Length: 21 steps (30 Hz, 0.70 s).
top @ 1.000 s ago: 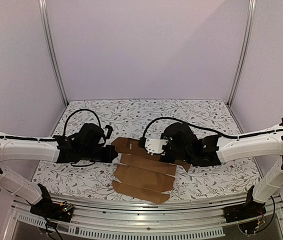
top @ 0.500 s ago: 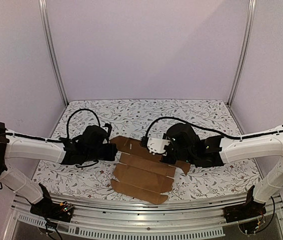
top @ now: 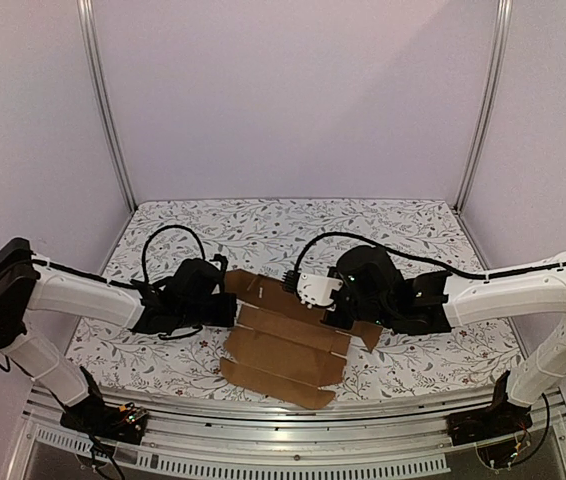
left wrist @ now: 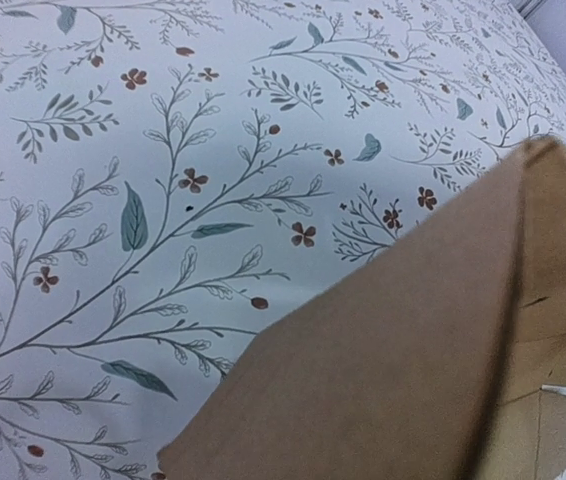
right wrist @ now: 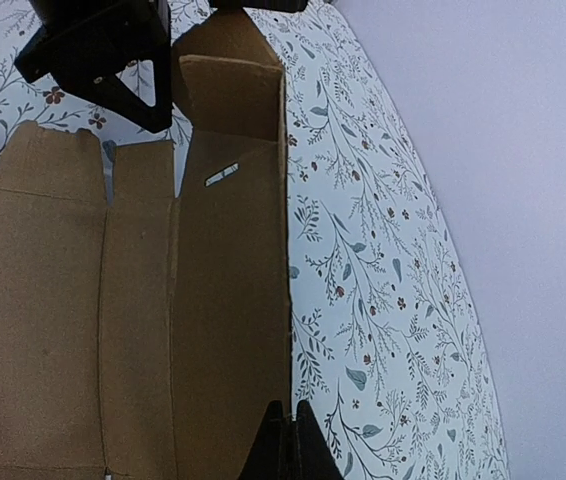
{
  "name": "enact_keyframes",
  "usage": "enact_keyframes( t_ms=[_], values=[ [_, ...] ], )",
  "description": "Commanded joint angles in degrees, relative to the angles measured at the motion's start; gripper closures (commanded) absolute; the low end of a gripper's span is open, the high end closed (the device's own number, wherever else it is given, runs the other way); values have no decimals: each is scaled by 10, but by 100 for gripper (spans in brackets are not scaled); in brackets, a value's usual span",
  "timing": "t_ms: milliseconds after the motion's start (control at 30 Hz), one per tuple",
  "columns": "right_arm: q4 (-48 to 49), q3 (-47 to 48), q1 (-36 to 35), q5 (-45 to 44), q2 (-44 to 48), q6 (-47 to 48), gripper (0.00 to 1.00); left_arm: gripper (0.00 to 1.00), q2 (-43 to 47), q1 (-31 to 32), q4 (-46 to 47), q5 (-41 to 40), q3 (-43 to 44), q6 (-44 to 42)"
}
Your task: Fold the paper box
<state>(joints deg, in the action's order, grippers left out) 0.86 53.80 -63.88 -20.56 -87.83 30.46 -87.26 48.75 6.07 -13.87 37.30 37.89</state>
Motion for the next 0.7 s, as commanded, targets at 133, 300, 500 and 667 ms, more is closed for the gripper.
enact_keyframes(
  t_ms=[133,300,500,667],
  values=[
    [5,-9,-7,8,14,-15,100,100,-31,-2,18,20,0,0],
    [6,-7,-9,8,16,-15,100,100,-41,-3,27,35,1,1],
    [8,-3,-10,2,9,-17,100,100,-44,-3,37,60,4,-3],
    [7,1,-10,-9,1,-20,100,100,-42,-3,43,84,5,-4]
  ],
)
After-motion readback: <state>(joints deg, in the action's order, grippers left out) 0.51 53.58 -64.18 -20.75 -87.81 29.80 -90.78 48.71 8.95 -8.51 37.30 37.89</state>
